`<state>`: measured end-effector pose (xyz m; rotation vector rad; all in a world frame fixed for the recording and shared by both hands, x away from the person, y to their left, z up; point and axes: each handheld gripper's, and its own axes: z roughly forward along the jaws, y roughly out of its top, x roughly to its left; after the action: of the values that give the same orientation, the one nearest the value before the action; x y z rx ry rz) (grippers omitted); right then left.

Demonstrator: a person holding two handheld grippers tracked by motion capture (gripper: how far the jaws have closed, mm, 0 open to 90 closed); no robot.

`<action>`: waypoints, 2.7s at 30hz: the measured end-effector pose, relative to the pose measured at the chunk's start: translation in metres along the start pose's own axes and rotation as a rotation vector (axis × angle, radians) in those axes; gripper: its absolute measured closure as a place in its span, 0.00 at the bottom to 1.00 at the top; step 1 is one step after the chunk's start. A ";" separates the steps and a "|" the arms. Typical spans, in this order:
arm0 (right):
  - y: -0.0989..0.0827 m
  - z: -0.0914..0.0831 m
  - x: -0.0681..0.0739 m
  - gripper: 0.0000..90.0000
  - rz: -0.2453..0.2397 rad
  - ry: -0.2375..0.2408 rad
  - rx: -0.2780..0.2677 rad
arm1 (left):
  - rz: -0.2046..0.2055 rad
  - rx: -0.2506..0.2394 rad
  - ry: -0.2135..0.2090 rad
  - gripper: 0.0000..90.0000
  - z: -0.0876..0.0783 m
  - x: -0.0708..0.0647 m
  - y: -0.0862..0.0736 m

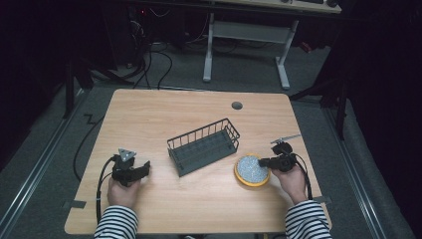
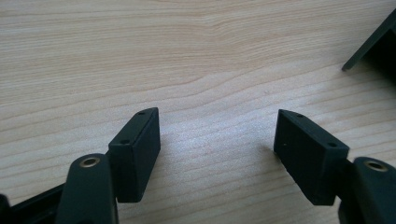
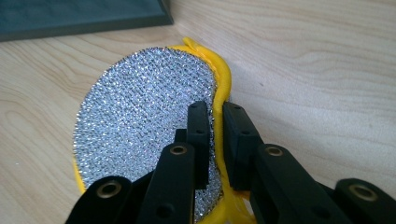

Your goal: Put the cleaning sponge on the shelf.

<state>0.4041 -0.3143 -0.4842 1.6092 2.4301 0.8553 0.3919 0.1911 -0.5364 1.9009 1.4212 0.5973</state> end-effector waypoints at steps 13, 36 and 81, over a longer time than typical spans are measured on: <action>0.015 -0.036 0.016 0.91 -0.079 0.032 -0.146 | 0.000 0.000 -0.001 0.36 0.000 0.000 0.000; 0.056 -0.069 0.042 0.91 -0.128 0.102 -0.266 | -0.001 0.000 -0.005 0.35 0.000 0.000 0.000; 0.148 0.003 0.084 0.90 -0.137 0.056 -0.275 | -0.001 0.001 -0.008 0.35 0.000 0.001 0.000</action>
<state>0.4895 -0.1982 -0.3943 1.3231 2.3028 1.1629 0.3920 0.1919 -0.5363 1.9010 1.4175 0.5875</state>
